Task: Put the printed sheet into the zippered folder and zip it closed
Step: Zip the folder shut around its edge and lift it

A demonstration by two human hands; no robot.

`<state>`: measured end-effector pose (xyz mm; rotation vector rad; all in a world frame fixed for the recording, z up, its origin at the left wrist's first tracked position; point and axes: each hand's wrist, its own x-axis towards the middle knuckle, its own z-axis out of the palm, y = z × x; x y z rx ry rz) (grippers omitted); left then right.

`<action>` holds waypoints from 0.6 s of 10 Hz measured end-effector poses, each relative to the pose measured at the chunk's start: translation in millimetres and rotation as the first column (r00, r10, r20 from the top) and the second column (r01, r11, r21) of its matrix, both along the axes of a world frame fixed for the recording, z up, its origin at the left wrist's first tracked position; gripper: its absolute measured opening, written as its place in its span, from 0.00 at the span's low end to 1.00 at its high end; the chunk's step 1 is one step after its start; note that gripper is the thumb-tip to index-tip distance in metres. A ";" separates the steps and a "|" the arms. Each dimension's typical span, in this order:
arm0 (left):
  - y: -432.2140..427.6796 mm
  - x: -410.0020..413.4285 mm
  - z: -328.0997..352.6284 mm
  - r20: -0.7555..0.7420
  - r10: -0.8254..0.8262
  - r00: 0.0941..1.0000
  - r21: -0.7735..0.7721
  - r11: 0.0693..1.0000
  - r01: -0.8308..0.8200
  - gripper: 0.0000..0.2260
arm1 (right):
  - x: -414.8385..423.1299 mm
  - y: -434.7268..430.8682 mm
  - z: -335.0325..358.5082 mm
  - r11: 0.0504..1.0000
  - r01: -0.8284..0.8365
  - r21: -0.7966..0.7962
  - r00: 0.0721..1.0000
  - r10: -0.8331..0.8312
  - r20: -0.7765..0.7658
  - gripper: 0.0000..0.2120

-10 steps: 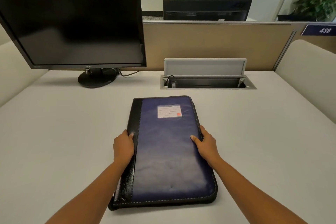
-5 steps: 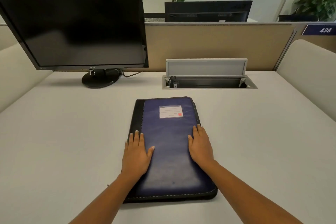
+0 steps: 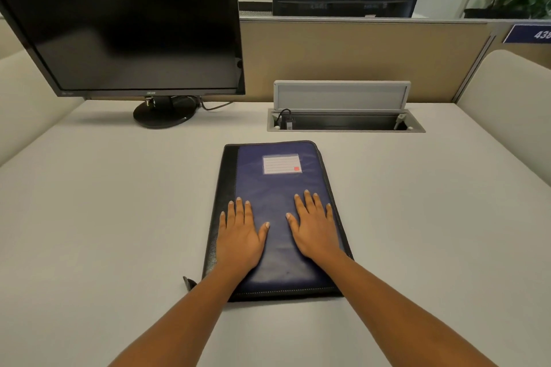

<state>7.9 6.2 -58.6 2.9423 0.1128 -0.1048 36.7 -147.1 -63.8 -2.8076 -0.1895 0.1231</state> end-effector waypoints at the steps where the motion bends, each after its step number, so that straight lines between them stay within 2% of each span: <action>1: -0.6 3.1 -0.5 -0.001 0.002 1.000 0.012 1.000 -0.002 0.31 | 2.8 0.0 1.2 1.000 0.001 -0.005 1.000 -0.001 0.008 0.27; 6: 0.9 3.2 0.2 -0.002 -0.018 1.000 0.013 1.000 0.018 0.31 | 2.0 1.9 0.1 0.999 0.018 -0.030 1.000 -0.018 0.008 0.27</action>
